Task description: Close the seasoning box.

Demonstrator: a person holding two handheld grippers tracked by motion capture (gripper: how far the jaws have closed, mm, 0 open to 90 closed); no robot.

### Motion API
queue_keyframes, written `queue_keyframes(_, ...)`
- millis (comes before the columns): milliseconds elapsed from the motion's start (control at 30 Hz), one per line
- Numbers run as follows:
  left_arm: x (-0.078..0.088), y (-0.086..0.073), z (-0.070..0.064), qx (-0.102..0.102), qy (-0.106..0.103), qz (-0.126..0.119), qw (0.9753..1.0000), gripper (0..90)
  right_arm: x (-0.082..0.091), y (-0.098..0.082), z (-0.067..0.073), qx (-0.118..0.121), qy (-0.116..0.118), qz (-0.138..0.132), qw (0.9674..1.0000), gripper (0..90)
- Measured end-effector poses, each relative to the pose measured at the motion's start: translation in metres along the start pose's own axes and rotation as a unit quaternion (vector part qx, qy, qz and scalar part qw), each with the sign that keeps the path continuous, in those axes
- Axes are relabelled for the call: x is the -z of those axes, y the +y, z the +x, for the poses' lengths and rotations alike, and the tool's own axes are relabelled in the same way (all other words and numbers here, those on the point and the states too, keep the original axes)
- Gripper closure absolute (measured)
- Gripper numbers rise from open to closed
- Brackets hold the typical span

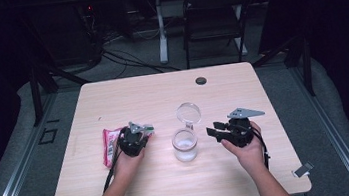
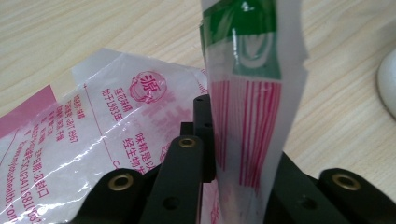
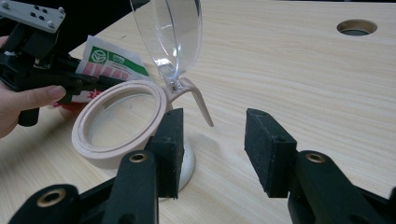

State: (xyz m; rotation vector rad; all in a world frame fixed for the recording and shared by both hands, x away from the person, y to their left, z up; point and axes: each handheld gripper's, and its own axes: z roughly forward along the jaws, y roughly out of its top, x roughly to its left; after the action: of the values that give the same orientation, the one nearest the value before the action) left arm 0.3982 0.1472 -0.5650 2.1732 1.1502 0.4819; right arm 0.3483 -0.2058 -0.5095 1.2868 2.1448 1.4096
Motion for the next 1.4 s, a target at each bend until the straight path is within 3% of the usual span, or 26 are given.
queue_keyframes(233,0.007,0.001,0.008,0.029,-0.018,-0.017,0.9993,90.0,0.000,0.000,0.000,0.000,0.000,0.001,1.0000,57.6)
queue_keyframes(367,0.016,0.001,0.017,0.055,-0.038,-0.033,0.9972,90.0,0.000,0.000,0.001,0.001,0.001,-0.001,1.0000,57.6)
queue_keyframes(567,0.038,0.002,0.030,0.087,-0.065,-0.059,0.9924,90.0,0.000,0.000,0.001,0.000,0.003,-0.002,1.0000,57.5)
queue_keyframes(600,0.044,0.001,0.037,0.098,-0.084,-0.066,0.9895,90.0,0.000,0.000,0.001,0.001,0.002,-0.001,1.0000,57.5)
queue_keyframes(667,0.046,0.000,0.039,0.100,-0.088,-0.068,0.9887,90.0,-0.001,0.000,0.001,0.003,0.002,0.002,1.0000,57.5)
queue_keyframes(733,0.054,-0.001,0.047,0.115,-0.092,-0.076,0.9861,90.0,-0.001,0.000,0.002,0.004,0.002,0.004,1.0000,57.5)
queue_keyframes(900,0.067,-0.002,0.060,0.130,-0.097,-0.097,0.9820,90.0,-0.002,-0.001,0.003,0.003,0.004,0.001,1.0000,57.5)
queue_keyframes(1067,0.085,0.000,0.068,0.127,-0.069,-0.114,0.9830,90.0,-0.002,-0.001,0.002,0.003,0.005,0.000,1.0000,57.5)
queue_keyframes(1267,0.106,0.002,0.074,0.103,-0.024,-0.127,0.9862,90.0,-0.002,-0.001,0.002,0.003,0.004,0.000,1.0000,57.5)
queue_keyframes(1333,0.112,0.003,0.078,0.096,-0.009,-0.132,0.9865,90.0,-0.002,-0.001,0.002,0.002,0.004,0.000,1.0000,57.5)
queue_keyframes(1400,0.120,0.003,0.084,0.101,0.003,-0.144,0.9844,90.0,-0.002,-0.002,0.002,0.000,0.009,-0.002,1.0000,57.6)
